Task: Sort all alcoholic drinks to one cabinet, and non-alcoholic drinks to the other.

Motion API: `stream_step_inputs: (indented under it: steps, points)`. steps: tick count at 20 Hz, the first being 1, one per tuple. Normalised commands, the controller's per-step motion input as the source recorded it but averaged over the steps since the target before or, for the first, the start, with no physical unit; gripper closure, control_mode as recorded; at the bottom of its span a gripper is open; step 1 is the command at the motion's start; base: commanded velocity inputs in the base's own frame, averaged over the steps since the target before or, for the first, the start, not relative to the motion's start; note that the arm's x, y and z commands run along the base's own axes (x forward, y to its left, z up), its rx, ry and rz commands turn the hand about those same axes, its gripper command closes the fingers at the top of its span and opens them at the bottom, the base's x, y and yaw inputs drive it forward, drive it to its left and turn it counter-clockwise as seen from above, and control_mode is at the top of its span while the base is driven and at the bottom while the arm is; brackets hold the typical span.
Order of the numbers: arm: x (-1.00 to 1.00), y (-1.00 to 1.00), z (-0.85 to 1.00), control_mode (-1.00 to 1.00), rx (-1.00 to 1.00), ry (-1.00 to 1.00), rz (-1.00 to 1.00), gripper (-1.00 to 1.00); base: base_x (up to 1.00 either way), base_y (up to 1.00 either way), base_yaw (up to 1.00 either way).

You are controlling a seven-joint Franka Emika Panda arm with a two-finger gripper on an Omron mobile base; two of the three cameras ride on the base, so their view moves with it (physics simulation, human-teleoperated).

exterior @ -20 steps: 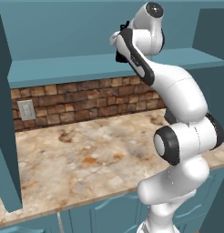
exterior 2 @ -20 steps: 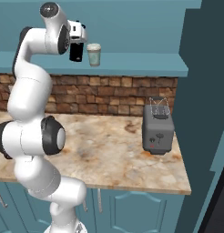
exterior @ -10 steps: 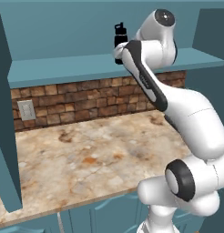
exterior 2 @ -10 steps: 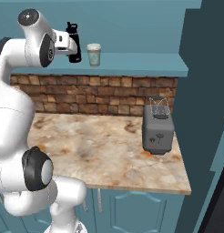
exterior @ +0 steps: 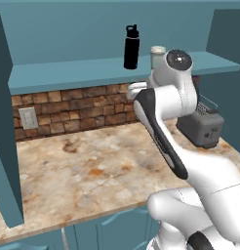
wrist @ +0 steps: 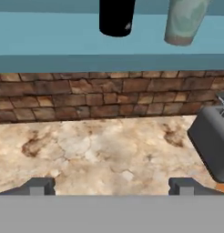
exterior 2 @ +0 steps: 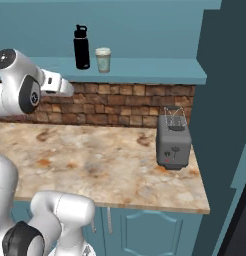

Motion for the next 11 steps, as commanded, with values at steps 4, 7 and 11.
stream_step_inputs:
  steps: [4,7,11]
  points:
    - [-0.74,-0.17,-1.00,-1.00,0.00,0.25,-0.09,-1.00,0.00,0.00,0.00]
    - [-0.29,-0.20,-0.52,-1.00,0.03,0.13,-0.04,-1.00,0.00,0.00,0.00]
    - [0.00,-0.01,0.00,-1.00,0.00,0.00,0.00,-1.00,0.00,0.00,0.00]
